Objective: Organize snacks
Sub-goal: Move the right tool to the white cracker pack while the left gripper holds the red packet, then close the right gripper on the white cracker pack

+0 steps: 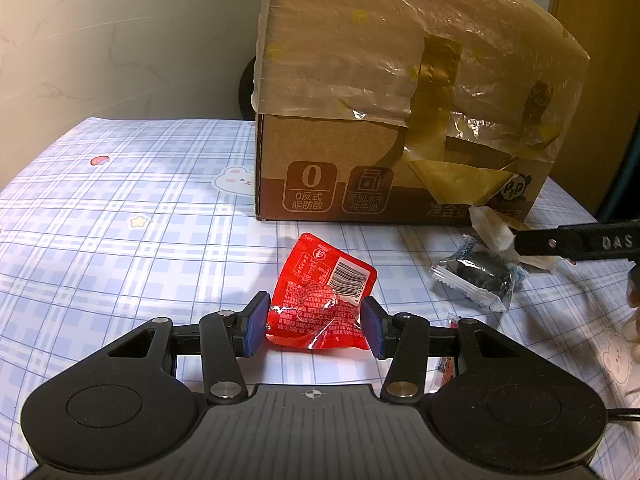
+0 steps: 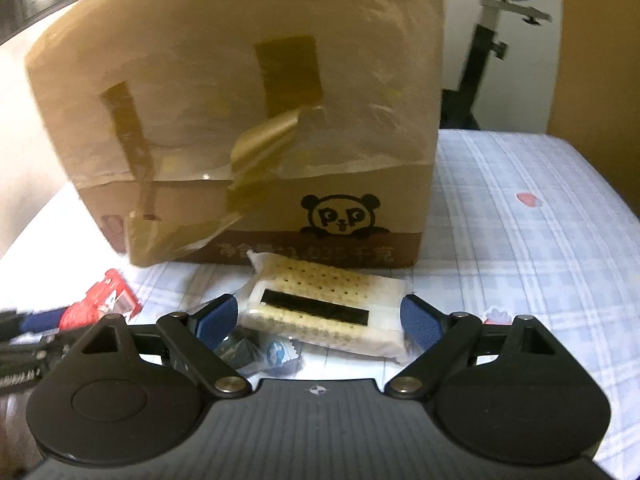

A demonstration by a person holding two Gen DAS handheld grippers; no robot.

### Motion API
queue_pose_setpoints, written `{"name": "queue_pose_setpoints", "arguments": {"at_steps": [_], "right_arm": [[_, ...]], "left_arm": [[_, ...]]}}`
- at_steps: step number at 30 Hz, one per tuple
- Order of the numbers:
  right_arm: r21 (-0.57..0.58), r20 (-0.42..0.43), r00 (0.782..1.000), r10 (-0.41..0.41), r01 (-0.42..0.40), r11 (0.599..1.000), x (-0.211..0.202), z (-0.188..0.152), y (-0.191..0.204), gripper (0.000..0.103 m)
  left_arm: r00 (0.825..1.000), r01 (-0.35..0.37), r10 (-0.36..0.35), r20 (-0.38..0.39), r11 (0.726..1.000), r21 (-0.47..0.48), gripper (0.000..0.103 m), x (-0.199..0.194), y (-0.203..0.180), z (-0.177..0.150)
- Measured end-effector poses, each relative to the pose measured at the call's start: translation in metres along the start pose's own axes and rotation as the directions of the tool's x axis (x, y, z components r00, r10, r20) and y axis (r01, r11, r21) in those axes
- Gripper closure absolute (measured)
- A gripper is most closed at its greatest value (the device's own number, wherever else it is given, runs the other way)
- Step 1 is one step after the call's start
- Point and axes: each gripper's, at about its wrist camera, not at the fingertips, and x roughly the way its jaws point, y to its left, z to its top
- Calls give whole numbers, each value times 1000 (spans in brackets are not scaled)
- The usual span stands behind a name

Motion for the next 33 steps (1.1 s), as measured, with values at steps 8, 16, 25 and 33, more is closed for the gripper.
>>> {"name": "queue_pose_setpoints", "arguments": {"at_steps": [8,16,25,33], "right_arm": [[-292,1,999,46,-44,955,-10,1,5,12],[-455,-18,995,94,-92,886,19,13,8,15],[-259,-82,989,121,-138,956,30,10,-12,21],[28,-182,980,80,-76,997,6,0,-35,26]], "left_arm": [[1000,1,-1,0,1000,0,51,0,0,0],[1000,0,0,0,1000,1,51,0,1,0],[1000,9,-9,1,1000,1,51,-1,2,0],[1000,-10,10,-8,999,35,51,0,-2,1]]}}
